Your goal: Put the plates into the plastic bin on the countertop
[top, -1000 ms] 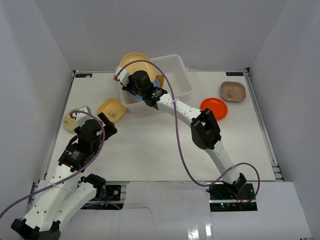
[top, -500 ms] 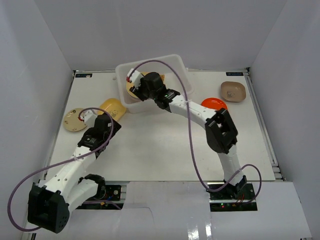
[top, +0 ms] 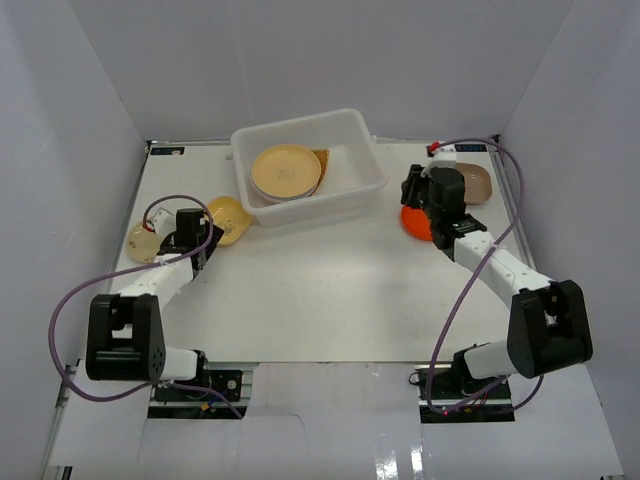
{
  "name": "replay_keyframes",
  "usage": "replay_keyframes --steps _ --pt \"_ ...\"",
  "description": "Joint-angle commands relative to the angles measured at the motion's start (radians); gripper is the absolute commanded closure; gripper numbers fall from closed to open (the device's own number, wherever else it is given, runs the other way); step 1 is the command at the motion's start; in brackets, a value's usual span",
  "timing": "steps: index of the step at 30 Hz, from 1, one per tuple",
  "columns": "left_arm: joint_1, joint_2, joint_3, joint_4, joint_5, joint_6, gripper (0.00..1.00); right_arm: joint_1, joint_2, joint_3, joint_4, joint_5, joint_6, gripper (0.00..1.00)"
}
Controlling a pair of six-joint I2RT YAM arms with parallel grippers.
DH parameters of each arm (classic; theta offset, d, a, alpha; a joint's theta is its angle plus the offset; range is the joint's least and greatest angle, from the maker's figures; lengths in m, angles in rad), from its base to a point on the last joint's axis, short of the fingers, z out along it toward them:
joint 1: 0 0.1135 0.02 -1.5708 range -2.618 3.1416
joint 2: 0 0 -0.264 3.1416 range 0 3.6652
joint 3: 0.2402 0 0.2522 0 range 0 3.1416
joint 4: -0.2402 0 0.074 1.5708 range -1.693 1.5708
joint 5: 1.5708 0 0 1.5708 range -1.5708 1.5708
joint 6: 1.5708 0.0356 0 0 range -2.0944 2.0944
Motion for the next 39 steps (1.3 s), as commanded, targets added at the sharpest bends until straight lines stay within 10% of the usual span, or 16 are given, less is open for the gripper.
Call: replay_keyframes --steps 1,10,22,39 --pt "0.038 0.056 0.068 0.071 0.044 0.017 0.16 -0.154 -0.045 -0.075 0.013 0.014 0.197 0.55" --pt "0.044 0.225 0.199 0.051 0.07 0.065 0.41 -0.427 0.038 -0.096 0.014 -0.028 0.292 0.4" --pt "0.079 0.311 0.262 -0.017 0.083 0.131 1.0 -0.575 0.244 -0.003 0.031 0.006 0.392 0.35" --pt "0.079 -0.16 0.277 -0.193 0.009 0.355 1.0 -0.599 0.546 0.198 0.073 -0.063 0.595 0.35"
